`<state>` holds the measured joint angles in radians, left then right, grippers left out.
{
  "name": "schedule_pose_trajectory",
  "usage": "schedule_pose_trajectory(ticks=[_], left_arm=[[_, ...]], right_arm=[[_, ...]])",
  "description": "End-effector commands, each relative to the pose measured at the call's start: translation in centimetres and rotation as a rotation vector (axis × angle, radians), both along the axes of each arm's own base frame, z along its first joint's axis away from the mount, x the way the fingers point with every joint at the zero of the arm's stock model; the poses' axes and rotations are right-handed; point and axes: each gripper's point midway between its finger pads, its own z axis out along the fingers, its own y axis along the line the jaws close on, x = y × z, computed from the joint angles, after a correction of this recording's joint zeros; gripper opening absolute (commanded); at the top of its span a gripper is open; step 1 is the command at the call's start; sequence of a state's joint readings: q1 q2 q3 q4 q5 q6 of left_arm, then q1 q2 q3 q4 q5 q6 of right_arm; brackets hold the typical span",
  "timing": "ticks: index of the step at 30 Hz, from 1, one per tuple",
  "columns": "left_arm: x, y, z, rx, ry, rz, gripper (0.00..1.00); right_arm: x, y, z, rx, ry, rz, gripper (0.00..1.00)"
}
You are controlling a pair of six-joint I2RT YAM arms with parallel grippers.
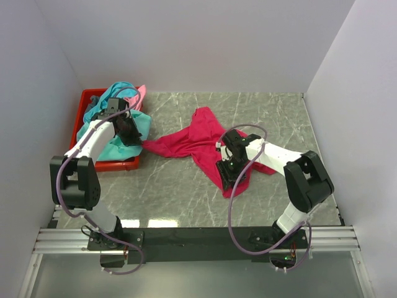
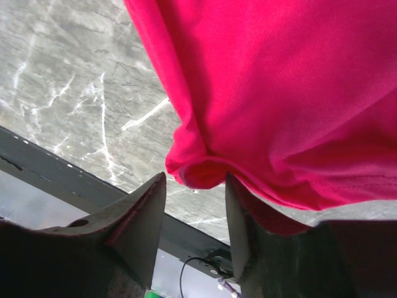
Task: Fold and stack the t-shirts
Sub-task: Flatten the tshirt out
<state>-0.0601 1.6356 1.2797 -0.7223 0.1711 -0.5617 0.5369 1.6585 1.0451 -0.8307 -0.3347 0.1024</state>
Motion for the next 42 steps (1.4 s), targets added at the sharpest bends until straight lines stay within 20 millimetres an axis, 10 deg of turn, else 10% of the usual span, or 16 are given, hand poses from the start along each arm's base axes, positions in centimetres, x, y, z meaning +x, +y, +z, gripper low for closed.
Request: schedule_pose_trajectory(ticks=[1, 10, 19, 28, 42], left_arm=[[0.7, -0.2, 0.3, -0.013, -0.016, -0.015, 0.00], [1.4, -0.4, 0.6, -0.016, -0.029, -0.029, 0.00], [1.7, -0.2, 1.9, -0.021, -0.049, -0.026, 0.00], [4.4, -0.5, 6.5, -0.134, -0.140, -0.003, 0.00], [13.3, -2.1, 27.5, -0.466, -0.673, -0.093, 0.01]], right_arm=[[-0.2, -0.1, -0.5, -0.018, -0.002, 0.001, 0.47], [-0.5, 0.1, -1.0, -0.014, 0.019, -0.029, 0.00], [3.6, -1.8, 3.3, -0.003, -0.111, -0.191, 0.00], [14.3, -11.4, 15.4, 0.026, -0.467, -0.542, 0.00], [22.3, -19.8, 38.6, 0.225, -1.074, -0.782, 0.00]])
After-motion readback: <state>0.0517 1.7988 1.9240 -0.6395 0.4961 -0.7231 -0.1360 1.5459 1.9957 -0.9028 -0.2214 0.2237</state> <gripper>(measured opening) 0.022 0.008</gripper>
